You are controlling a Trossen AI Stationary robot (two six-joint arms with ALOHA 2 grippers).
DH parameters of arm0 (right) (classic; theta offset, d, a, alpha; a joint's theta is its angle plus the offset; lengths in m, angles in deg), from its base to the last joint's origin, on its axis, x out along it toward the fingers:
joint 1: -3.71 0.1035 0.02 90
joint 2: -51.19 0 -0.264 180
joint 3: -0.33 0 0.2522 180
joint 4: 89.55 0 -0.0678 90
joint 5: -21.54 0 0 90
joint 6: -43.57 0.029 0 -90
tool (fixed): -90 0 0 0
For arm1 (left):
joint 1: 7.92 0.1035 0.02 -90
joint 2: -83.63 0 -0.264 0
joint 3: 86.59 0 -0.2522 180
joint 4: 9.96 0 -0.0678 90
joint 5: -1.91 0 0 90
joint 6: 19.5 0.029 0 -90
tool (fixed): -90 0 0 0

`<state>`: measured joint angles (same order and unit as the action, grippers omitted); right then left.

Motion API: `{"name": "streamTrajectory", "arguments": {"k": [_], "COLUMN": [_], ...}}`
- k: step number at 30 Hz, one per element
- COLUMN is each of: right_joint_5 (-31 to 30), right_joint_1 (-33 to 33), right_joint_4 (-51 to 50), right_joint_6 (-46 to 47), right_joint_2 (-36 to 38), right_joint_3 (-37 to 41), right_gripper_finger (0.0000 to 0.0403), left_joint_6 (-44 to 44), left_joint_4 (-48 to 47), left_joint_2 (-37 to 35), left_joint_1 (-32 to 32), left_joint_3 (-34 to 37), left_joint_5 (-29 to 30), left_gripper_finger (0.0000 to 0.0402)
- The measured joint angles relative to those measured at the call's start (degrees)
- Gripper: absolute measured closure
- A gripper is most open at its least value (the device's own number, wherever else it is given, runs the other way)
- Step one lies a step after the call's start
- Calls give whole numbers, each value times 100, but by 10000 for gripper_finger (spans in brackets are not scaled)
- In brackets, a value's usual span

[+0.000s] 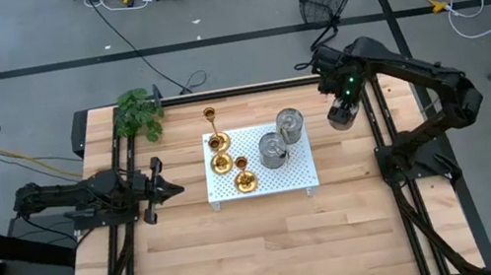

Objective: Pick & Place candle stick holders
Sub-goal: Put the metal lid scented candle on the shelf

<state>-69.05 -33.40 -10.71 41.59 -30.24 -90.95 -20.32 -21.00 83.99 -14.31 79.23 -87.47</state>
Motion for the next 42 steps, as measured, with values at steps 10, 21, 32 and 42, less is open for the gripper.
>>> {"name": "streamTrajectory", "arguments": {"k": [10, 21, 32, 42], "right_joint_5": [6, 14, 8, 4], "right_joint_1": [568, 1367, 2505, 3610], "right_joint_4": [-266, -268, -265, -212], "right_joint_6": [-6, -41, -393, -1630], "right_joint_2": [13, 15, 15, 15], "right_joint_3": [-652, -1003, -1004, -1003], "right_gripper_finger": [34, 34, 34, 34], "left_joint_6": [-2, 0, 0, 0], "left_joint_4": [0, 0, 0, 0], "left_joint_2": [0, 0, 0, 0], "left_joint_1": [0, 0, 0, 0], "left_joint_3": [2, 1, 2, 2], "left_joint_5": [0, -1, 0, 0], "left_gripper_finger": [383, 383, 383, 383]}}
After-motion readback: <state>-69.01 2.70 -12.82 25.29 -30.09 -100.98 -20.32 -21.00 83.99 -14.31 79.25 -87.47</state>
